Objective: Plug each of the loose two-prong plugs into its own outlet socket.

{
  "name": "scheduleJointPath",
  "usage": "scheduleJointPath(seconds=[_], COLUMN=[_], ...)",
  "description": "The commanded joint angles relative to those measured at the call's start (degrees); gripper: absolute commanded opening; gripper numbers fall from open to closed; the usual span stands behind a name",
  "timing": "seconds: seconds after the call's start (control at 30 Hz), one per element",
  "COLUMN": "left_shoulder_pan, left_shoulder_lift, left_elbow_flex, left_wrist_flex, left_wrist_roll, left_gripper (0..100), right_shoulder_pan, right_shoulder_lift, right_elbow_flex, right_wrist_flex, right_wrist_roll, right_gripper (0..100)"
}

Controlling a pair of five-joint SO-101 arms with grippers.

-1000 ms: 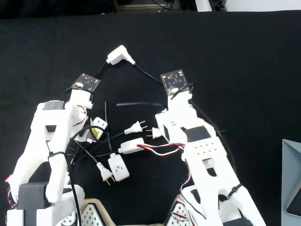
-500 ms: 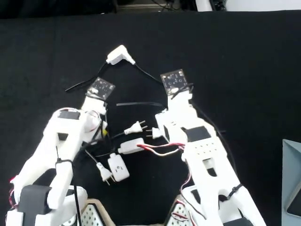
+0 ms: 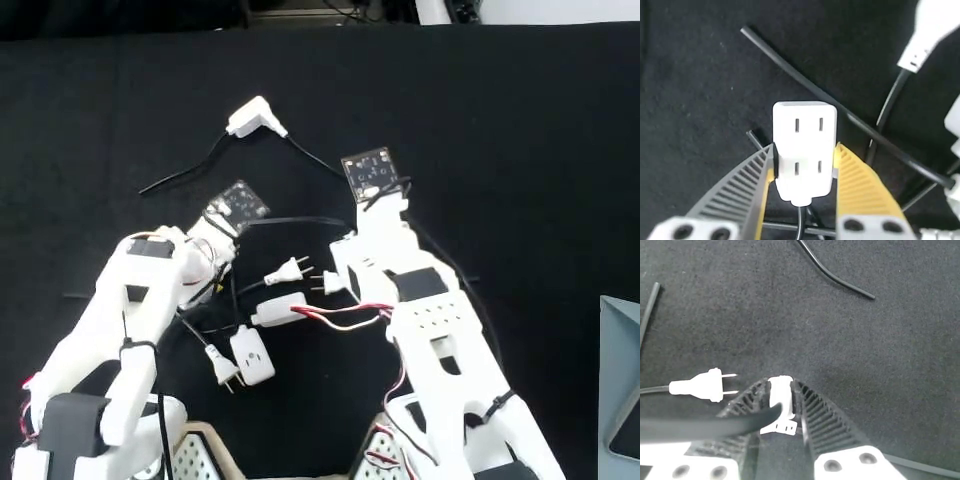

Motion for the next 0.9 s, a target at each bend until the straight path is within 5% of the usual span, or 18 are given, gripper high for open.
scheduleJointPath(seconds=[0.0,0.33,0.87], left_shoulder_pan=[2.24,0.13,-7.34], left_shoulder_lift=[0.62,-0.7,-26.11], left_elbow_flex=[1.8,1.01,0.04], left_wrist_flex=[-0.35,0.09,10.2], left_wrist_roll=[-3.69,4.48,8.18], left_gripper=[3,21,22], right_shoulder_pan=[0.35,0.35,0.35], right_shoulder_lift=[0.04,0.04,0.04], right_elbow_flex=[-2.33,-2.33,-2.33], right_wrist_flex=[-1.05,-1.14,-1.14], right_wrist_roll=[0.62,0.62,0.62], right_gripper=[1.3,1.3,1.4])
